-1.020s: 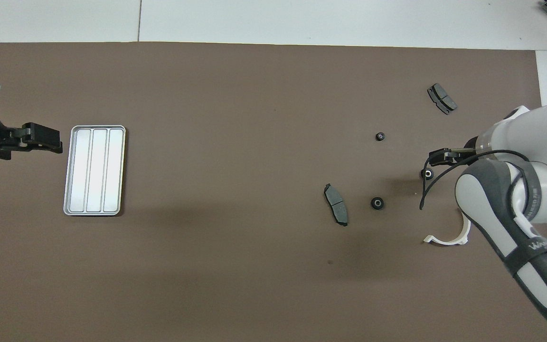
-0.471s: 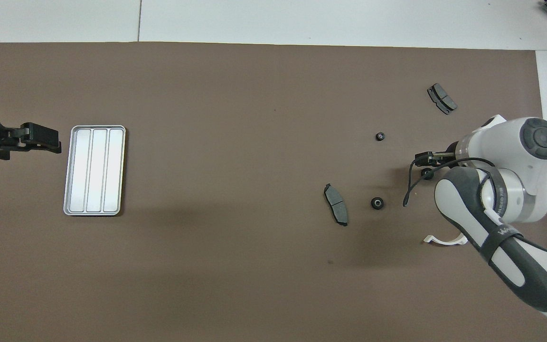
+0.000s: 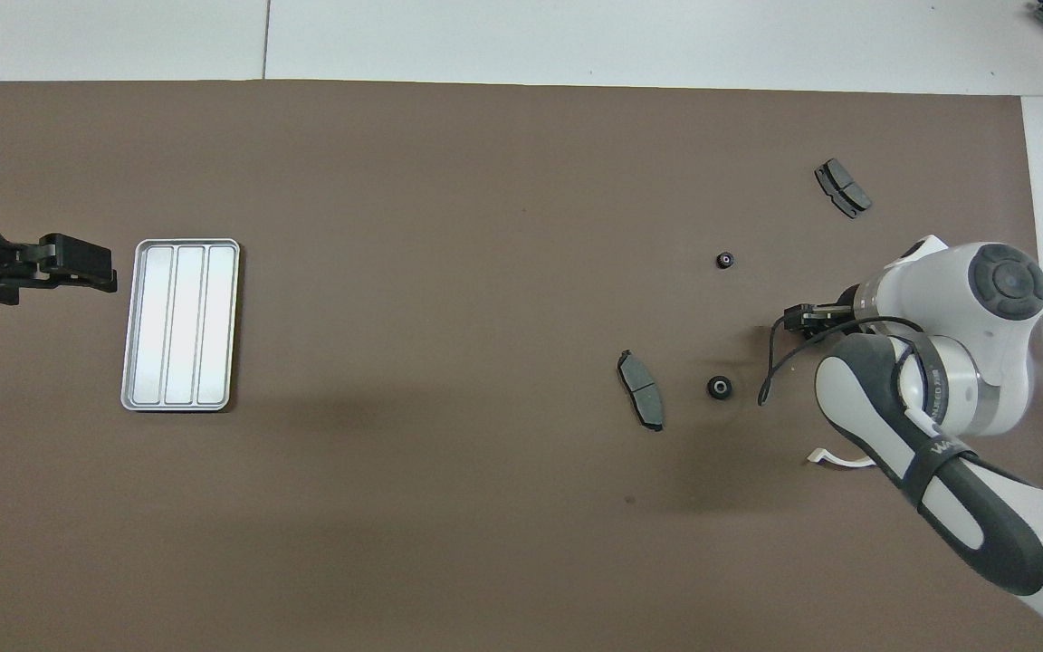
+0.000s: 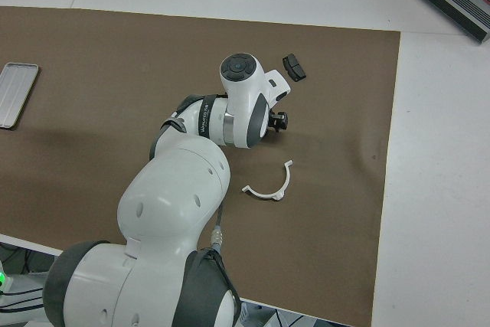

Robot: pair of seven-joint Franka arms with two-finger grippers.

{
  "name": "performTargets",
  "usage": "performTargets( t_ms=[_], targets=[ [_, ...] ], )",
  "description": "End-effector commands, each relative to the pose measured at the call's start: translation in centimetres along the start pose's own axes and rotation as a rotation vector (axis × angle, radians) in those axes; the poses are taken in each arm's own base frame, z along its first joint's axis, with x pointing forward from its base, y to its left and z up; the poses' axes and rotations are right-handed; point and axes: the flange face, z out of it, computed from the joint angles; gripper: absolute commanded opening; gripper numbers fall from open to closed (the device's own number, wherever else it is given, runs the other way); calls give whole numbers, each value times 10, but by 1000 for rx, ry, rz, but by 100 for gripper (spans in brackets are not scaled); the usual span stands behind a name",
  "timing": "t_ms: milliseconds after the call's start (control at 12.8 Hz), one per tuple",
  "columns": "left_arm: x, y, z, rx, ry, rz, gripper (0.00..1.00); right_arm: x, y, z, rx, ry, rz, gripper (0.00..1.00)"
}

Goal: Pick bearing gear from pile to tray
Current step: 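Reach the right gripper down and grasp a small dark bearing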

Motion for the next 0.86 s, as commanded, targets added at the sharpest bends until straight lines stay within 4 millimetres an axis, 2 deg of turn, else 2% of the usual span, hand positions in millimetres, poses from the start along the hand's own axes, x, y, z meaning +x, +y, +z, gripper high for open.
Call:
performTargets(
  t_ms=[0,392,471,549,627,706,784],
  targets=[
    [-1,-1,-4,-3,0,-2,100,-8,-1,-1,14,6,-12,69],
    [-1,-1,-4,-3,1,3,100,-11,-4,-1,15,-17,-18,62],
    [-1,-1,-4,-3,1,3,100,-12,-7,0,15,-30,-25,57],
    [-1,-1,-4,-3,1,3,100,-12,-10,-1,15,-29,-30,45],
    [-1,-1,-4,-3,1,3,100,-12,-10,-2,15,-27,-29,23],
    [-1,-1,-4,-3,1,3,100,-12,-10,-2,15,-27,-29,6],
    [-1,-1,-4,-3,1,5,100,-11,-9,-3,15,-24,-28,5]
  ],
)
